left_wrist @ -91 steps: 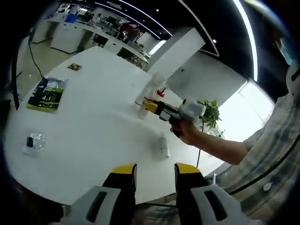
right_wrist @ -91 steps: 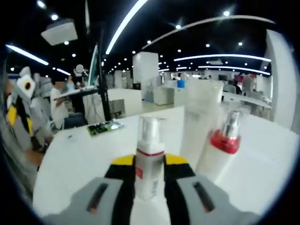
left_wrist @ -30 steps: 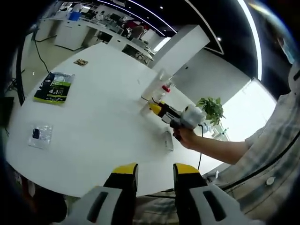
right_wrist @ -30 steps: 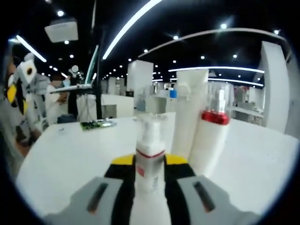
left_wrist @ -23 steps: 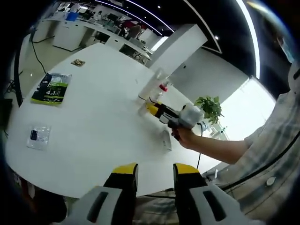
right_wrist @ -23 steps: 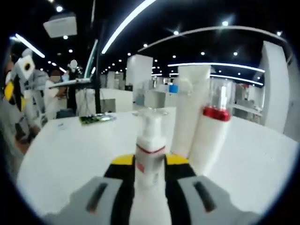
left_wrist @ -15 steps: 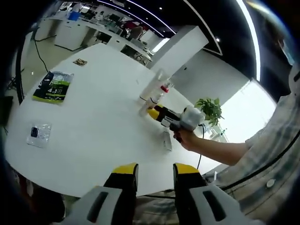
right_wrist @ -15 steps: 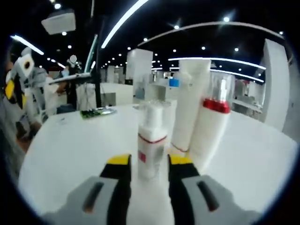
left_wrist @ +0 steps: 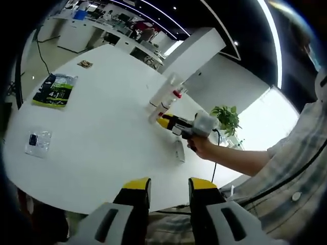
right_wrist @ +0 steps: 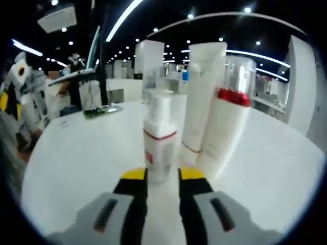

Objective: Arrange the skincare products in the storage area until every visible bottle or jar stands upright without overlapping.

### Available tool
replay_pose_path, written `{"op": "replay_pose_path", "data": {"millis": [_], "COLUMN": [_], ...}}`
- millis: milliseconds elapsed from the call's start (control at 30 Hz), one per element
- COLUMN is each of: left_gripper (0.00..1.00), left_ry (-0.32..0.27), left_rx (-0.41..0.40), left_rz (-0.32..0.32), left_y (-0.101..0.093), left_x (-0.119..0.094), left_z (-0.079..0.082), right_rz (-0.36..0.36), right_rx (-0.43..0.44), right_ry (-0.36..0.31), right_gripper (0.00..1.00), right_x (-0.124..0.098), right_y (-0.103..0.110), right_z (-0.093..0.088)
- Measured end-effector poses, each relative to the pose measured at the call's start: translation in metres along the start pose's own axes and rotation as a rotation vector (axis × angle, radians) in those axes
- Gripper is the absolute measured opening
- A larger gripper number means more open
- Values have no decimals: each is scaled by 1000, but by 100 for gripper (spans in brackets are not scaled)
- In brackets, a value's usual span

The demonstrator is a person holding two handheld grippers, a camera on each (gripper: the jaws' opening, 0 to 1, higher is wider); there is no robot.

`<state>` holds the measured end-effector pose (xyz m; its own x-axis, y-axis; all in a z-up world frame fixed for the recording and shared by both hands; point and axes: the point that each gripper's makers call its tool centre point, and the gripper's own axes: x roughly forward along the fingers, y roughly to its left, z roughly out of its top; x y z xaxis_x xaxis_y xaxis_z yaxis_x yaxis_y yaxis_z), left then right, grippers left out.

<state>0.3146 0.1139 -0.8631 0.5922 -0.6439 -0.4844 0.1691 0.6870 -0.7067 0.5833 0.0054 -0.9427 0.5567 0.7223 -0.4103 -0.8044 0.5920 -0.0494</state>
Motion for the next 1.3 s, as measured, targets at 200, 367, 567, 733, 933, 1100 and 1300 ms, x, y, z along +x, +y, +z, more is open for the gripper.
{"op": "replay_pose_path", "data": {"millis": [200, 367, 567, 733, 933, 1100, 1300], "left_gripper": [30, 30, 30, 30, 30, 30, 30], "left_ry": [-8, -5, -8, -10, -12, -16, -4], "left_rx": [-8, -16, -24, -24, -27, -31, -20], "left_rz": [7, 13, 16, 16, 24, 28, 20], "left_y": [2, 3, 4, 5, 7, 8, 5], "left_x": [-3, -4, -4, -4, -8, -10, -6], "left_z": [2, -1, -1, 0, -1, 0, 1], "right_rz": [-8, -52, -84, -100, -130, -142, -132], "right_rx": [35, 184, 280, 345, 381, 409, 464], "right_ry": [2, 6, 4, 4, 2, 2, -24], "right_gripper": [19, 19, 20, 20, 20, 19, 22], "right_x": [3, 8, 12, 14, 16, 15, 11], "right_y": [-4, -13, -17, -17, -22, -23, -22], "right_z": [1, 4, 7, 9, 8, 7, 9]}}
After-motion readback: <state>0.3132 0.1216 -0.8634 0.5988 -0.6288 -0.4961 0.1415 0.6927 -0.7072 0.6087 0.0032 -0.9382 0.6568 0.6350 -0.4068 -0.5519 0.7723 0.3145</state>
